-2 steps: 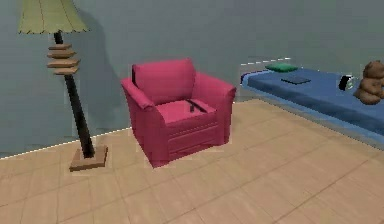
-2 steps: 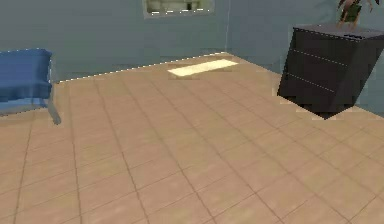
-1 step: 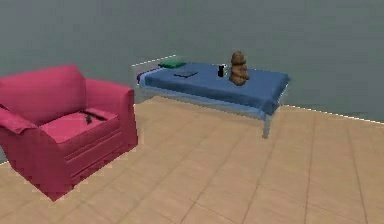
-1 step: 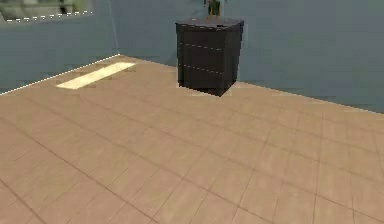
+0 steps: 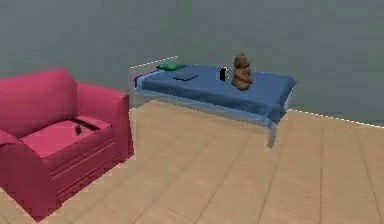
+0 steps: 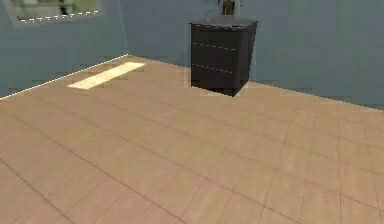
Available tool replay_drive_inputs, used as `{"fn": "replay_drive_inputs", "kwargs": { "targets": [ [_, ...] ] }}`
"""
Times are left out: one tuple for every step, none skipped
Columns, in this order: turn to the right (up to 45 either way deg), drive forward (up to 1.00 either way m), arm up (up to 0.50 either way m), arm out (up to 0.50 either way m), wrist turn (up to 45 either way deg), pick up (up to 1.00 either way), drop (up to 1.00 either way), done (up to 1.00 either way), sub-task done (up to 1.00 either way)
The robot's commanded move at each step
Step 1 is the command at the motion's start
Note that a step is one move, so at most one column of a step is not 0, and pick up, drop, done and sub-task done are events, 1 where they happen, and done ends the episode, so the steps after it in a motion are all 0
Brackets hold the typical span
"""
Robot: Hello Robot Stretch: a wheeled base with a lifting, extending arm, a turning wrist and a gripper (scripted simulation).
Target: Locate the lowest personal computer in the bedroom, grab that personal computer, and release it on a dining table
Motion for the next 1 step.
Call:
{"fn": "replay_drive_inputs", "kwargs": {
  "targets": [
    [0.0,1.00,0.00,0.00,0.0,0.00,0.00,0.00,0.00]
  ]
}}
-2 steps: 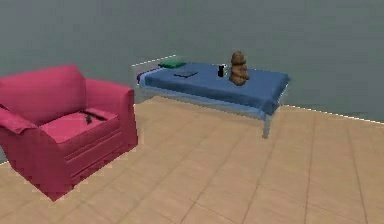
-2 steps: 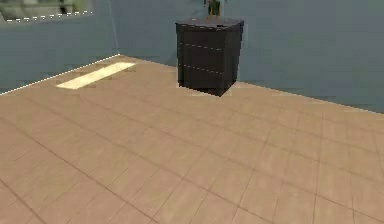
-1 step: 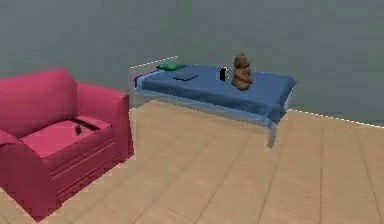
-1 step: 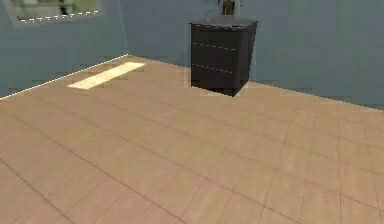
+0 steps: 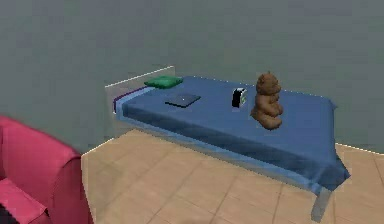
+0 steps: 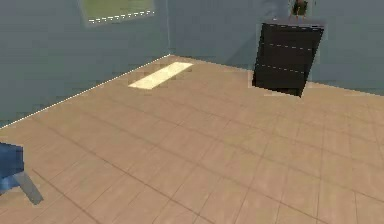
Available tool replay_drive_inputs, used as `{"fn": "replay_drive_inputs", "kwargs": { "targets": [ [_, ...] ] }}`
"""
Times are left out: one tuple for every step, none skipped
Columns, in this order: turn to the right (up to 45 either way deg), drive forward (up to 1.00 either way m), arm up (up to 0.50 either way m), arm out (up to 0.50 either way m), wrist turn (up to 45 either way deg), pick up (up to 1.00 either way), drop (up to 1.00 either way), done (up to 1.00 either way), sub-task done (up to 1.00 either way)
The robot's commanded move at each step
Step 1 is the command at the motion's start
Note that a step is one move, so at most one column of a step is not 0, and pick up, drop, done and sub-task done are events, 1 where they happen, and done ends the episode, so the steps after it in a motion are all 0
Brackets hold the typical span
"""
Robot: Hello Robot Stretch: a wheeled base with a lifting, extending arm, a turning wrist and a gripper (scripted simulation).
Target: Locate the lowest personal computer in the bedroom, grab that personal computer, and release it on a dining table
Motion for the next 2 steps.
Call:
{"fn": "replay_drive_inputs", "kwargs": {
  "targets": [
    [3.0,0.00,0.00,0.00,0.0,0.00,0.00,0.00,0.00],
    [0.0,0.95,0.00,0.00,0.0,0.00,0.00,0.00,0.00]
  ]
}}
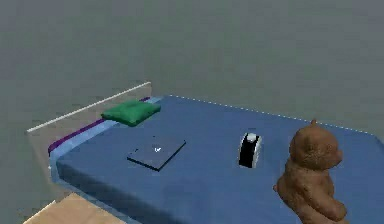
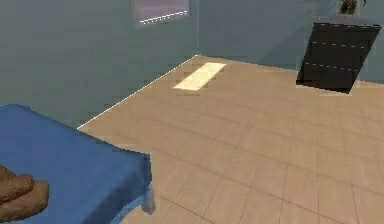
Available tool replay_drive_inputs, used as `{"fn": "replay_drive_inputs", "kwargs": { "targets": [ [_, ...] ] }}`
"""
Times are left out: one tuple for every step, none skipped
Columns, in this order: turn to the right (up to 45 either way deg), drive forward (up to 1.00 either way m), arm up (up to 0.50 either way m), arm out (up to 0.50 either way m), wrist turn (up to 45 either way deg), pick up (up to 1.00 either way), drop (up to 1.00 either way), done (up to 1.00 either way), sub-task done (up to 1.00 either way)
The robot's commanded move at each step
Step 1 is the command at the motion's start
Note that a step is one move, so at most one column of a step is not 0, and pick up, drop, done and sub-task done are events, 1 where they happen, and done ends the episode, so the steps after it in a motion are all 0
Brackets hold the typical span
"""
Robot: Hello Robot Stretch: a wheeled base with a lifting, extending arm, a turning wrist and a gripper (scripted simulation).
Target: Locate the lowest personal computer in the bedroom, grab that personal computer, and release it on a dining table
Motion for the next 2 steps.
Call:
{"fn": "replay_drive_inputs", "kwargs": {
  "targets": [
    [-45.0,0.00,0.00,0.00,0.0,0.00,0.00,0.00,0.00],
    [-45.0,0.00,0.00,0.00,0.0,0.00,0.00,0.00,0.00]
  ]
}}
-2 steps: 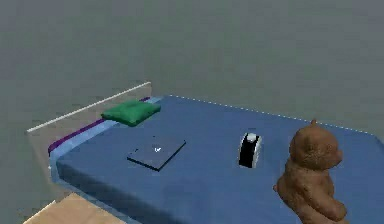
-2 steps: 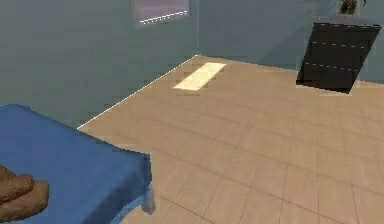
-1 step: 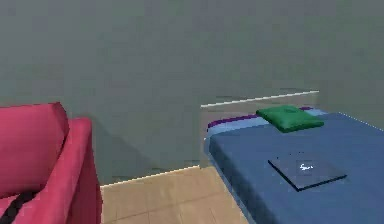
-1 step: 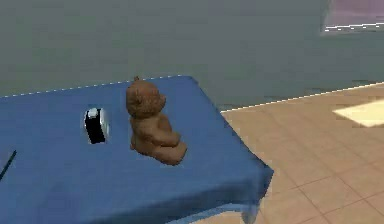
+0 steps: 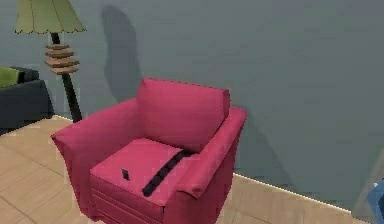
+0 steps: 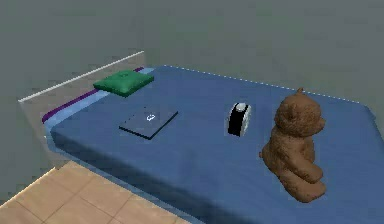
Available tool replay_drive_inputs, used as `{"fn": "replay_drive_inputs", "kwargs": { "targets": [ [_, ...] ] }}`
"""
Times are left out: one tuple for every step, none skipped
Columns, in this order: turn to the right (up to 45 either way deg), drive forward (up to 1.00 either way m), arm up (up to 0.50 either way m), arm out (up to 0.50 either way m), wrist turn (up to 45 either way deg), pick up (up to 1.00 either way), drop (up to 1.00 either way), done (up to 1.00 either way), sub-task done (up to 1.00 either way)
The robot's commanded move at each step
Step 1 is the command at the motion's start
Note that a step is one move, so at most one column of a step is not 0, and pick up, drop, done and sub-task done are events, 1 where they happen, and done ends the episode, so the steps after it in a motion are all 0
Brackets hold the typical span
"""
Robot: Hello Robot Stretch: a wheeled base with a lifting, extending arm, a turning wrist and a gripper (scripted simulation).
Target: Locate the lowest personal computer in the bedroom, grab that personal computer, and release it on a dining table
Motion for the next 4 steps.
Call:
{"fn": "replay_drive_inputs", "kwargs": {
  "targets": [
    [-9.0,0.00,0.00,0.00,0.0,0.00,0.00,0.00,0.00],
    [45.0,0.00,0.00,0.00,0.0,0.00,0.00,0.00,0.00],
    [9.0,0.00,0.00,0.00,0.0,0.00,0.00,0.00,0.00],
    [0.0,1.00,0.00,0.00,0.0,0.00,0.00,0.00,0.00]
  ]
}}
